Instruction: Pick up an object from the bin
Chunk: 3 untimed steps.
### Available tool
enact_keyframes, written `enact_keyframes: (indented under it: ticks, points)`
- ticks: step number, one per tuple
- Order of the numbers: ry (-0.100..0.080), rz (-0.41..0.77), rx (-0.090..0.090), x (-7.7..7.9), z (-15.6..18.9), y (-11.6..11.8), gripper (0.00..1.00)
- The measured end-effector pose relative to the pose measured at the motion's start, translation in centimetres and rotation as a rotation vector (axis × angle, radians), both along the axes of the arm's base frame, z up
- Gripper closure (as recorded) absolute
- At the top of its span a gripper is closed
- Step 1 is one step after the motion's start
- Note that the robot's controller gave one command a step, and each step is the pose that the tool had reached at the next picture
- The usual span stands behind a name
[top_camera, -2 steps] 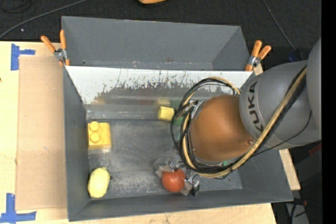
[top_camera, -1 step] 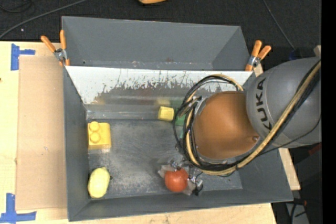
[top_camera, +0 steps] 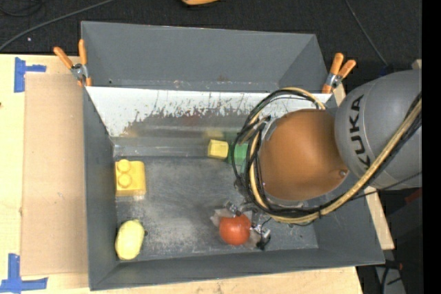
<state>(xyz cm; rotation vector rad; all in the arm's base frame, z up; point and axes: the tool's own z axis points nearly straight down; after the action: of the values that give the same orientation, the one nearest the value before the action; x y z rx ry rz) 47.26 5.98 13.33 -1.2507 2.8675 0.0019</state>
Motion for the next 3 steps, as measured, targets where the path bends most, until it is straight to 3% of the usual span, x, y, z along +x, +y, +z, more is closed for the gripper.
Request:
enact_keyframes:
  ticks: [3]
  points:
    - [0.008,-0.002,0.002,-0.1,8.5,0.1,1.0]
